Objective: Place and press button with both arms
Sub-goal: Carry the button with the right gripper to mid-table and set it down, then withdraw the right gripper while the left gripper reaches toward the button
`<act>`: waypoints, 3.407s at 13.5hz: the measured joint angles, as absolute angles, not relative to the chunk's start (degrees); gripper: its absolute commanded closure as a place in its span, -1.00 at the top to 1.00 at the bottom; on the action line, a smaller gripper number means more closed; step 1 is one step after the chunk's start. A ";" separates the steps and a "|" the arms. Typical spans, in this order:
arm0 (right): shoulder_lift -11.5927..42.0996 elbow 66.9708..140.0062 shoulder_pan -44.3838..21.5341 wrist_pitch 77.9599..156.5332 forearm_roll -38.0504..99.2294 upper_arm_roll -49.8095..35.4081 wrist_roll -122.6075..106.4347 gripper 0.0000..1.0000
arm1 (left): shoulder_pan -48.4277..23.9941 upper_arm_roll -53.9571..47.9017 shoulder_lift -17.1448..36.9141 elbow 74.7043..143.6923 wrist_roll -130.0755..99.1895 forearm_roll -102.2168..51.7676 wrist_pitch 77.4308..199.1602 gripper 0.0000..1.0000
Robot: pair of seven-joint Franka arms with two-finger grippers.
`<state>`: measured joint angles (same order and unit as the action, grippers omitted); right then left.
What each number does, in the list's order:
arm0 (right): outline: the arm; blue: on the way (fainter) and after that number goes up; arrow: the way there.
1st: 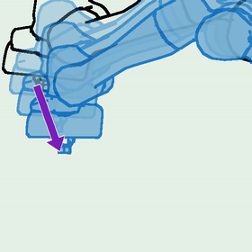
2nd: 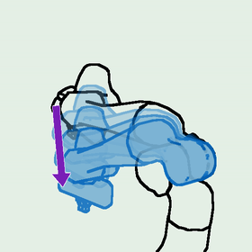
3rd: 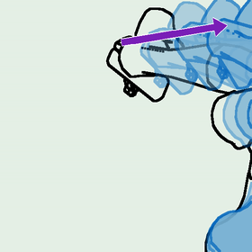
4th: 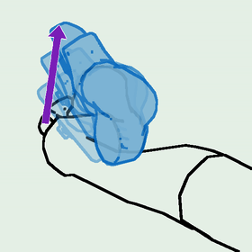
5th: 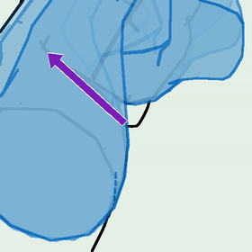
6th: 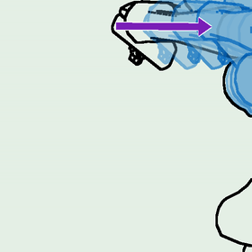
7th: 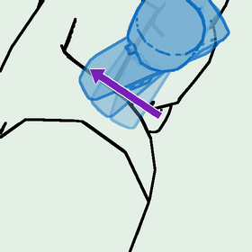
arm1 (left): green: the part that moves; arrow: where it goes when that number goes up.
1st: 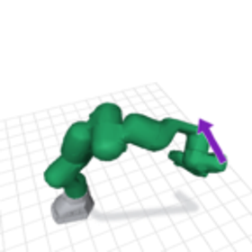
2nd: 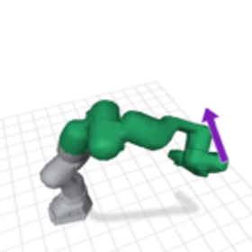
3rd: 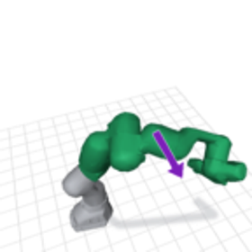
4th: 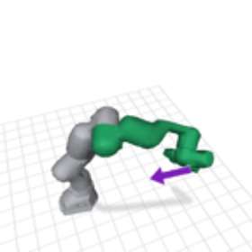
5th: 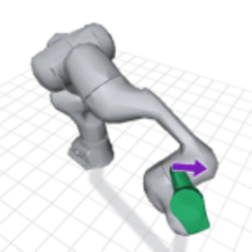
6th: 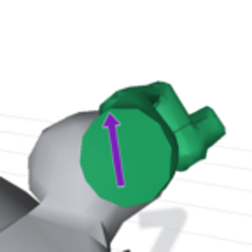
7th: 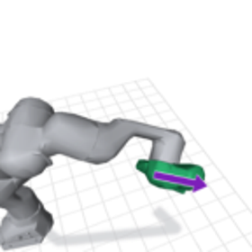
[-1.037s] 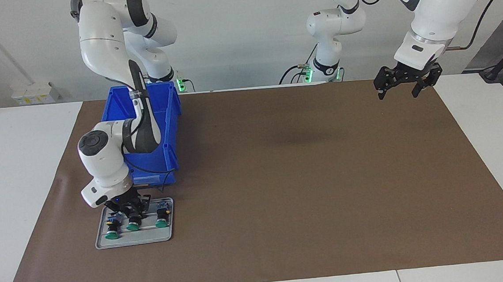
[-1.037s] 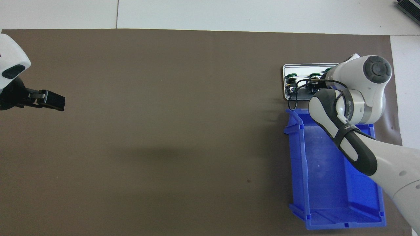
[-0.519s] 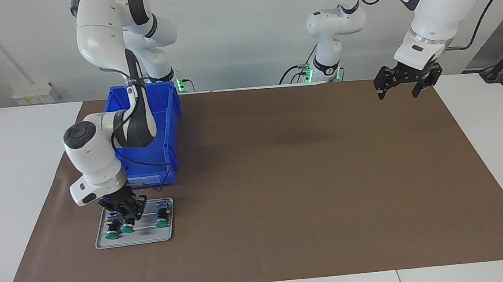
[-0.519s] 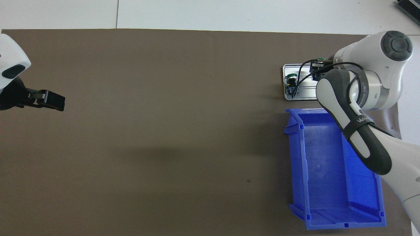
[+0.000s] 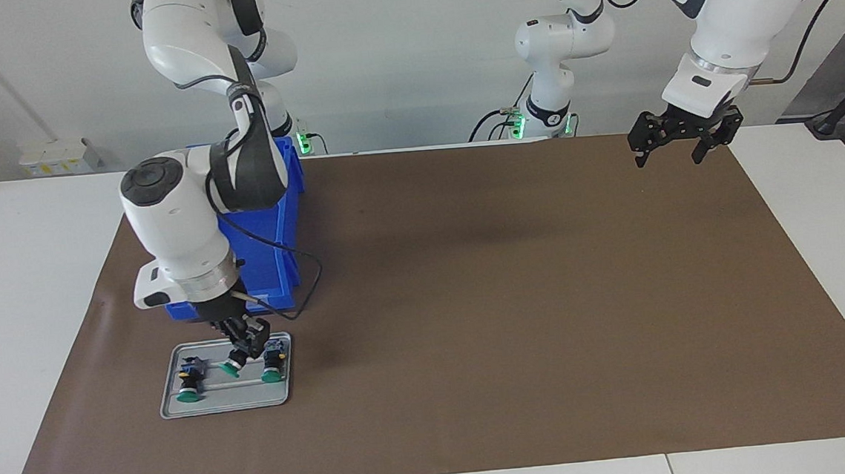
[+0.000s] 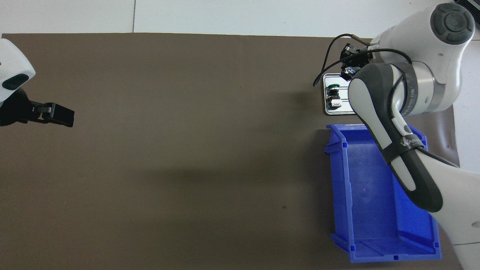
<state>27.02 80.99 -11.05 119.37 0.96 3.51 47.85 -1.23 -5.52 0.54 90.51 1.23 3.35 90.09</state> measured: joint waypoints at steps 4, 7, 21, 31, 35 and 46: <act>27.20 80.97 -18.94 119.60 0.94 3.37 76.63 -1.00 | -1.23 -5.52 0.54 90.51 1.23 3.35 90.09 1.00; 27.77 81.05 -25.20 120.07 0.91 3.31 96.72 -1.00 | -1.23 -5.52 0.54 90.51 1.23 3.35 90.09 1.00; 37.32 82.86 -43.34 127.60 -4.83 3.31 134.91 -1.00 | -1.23 -5.52 0.54 90.51 1.23 3.35 90.09 1.00; 37.03 83.98 -44.54 129.80 -9.61 3.74 133.70 1.00 | -1.23 -5.52 0.54 90.51 1.23 3.35 90.09 1.00; 34.73 83.57 -42.01 129.95 -10.65 4.41 119.39 1.00 | -1.30 -5.71 0.44 90.51 1.24 3.35 89.37 1.00; 20.76 86.95 -21.17 121.86 -10.31 4.41 62.66 1.00 | -2.00 -6.14 0.21 90.99 3.54 3.35 96.32 1.00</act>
<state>20.76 86.95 -21.17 121.86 -10.31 4.41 62.66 -2.00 -6.14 0.21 90.99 3.54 3.35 96.32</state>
